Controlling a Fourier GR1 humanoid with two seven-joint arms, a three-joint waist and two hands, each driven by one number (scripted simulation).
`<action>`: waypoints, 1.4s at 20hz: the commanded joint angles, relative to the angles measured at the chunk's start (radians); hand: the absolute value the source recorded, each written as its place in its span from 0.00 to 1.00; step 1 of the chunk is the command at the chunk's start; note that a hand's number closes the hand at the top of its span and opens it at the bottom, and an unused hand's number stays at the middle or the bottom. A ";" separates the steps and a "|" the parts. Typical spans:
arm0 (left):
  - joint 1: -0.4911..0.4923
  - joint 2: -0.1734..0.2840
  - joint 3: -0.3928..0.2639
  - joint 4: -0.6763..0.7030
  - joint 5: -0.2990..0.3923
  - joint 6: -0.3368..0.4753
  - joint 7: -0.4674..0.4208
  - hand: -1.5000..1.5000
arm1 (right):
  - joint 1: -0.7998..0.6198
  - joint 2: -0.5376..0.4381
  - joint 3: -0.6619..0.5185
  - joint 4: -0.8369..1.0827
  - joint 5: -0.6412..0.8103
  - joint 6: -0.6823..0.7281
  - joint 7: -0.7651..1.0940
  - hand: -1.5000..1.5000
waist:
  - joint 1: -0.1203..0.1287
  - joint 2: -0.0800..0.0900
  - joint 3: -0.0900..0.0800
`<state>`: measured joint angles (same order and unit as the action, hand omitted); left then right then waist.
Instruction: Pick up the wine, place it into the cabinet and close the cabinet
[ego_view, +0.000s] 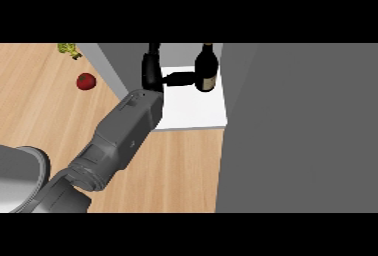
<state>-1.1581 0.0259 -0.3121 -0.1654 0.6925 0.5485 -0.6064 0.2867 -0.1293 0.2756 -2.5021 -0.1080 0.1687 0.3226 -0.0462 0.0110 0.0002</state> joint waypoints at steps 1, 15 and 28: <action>0.024 0.011 0.031 -0.047 0.013 -0.064 -0.050 0.00 | 0.055 0.009 0.051 -0.187 -0.046 -0.024 0.085 0.00 | 0.012 -0.008 -0.001; 0.209 -0.014 -0.027 -0.429 -0.033 -0.030 0.002 0.00 | 0.034 0.013 0.016 -0.195 -0.031 -0.068 0.118 0.00 | 0.067 -0.029 0.000; 0.593 0.046 -0.193 -0.980 -0.080 0.039 0.156 0.00 | 0.083 -0.014 0.058 -0.261 -0.022 -0.078 0.132 0.00 | 0.056 -0.028 0.000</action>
<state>-0.6571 0.0544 -0.4652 -1.0010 0.6228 0.5546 -0.5003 0.2980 -0.1191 0.3240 -2.5140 -0.0909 0.1017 0.3568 0.0168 -0.0170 -0.0002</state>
